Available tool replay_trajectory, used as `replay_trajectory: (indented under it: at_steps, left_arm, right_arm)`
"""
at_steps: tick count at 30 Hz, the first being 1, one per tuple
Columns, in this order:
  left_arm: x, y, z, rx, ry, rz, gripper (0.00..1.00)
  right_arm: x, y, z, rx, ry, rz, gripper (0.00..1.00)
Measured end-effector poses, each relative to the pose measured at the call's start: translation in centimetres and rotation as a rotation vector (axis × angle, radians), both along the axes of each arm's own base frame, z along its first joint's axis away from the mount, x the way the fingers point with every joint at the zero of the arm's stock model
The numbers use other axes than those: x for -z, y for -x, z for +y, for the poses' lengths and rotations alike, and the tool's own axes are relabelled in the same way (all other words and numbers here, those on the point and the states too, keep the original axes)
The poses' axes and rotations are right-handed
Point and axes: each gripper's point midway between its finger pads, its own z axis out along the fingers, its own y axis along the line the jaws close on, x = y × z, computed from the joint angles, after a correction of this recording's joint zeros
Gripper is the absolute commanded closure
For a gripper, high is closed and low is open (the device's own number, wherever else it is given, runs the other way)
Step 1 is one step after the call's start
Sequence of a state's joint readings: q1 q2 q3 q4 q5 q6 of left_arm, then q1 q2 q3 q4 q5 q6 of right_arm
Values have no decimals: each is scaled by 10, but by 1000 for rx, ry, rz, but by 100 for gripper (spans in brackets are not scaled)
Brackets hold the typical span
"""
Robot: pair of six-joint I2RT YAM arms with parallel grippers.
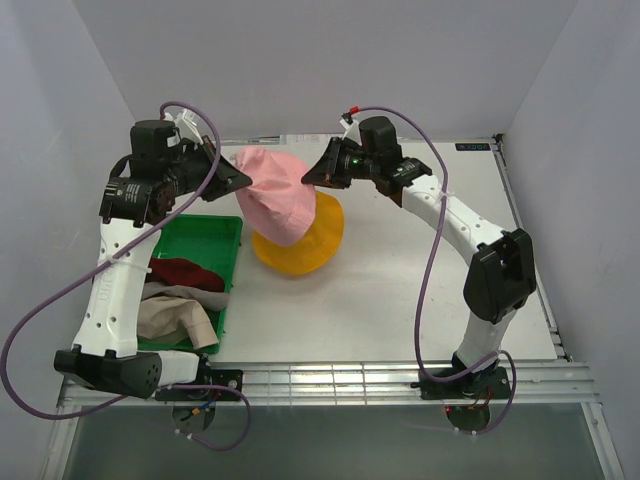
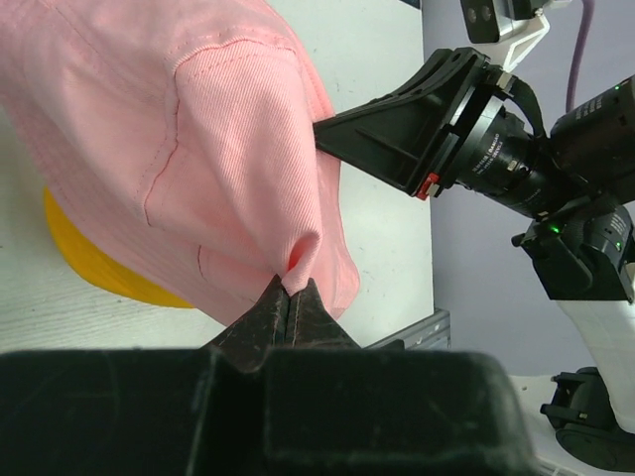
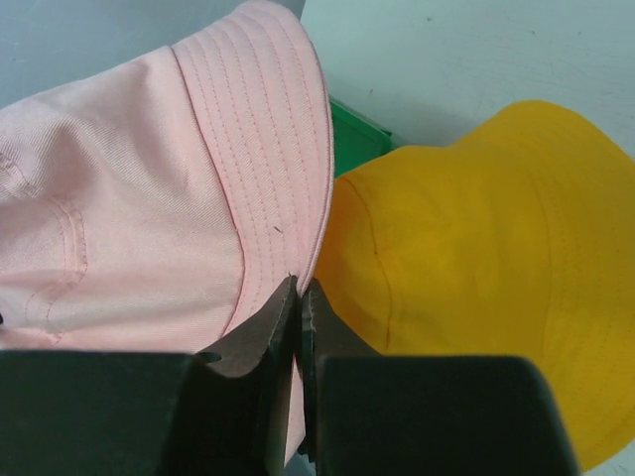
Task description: Stack the hats
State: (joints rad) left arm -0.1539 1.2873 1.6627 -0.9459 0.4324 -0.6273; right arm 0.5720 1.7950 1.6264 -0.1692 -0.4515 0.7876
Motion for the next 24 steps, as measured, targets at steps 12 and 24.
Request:
replay_trajectory:
  at_steps: [12,24]
  left_arm:
    - [26,2,-4,15,-12,64,100]
    - [48,4,-18,62,-4,102,89]
  right_arm:
    - [28,1,-10,11,80,5,92]
    - [38,7,-43,16,23,13,92]
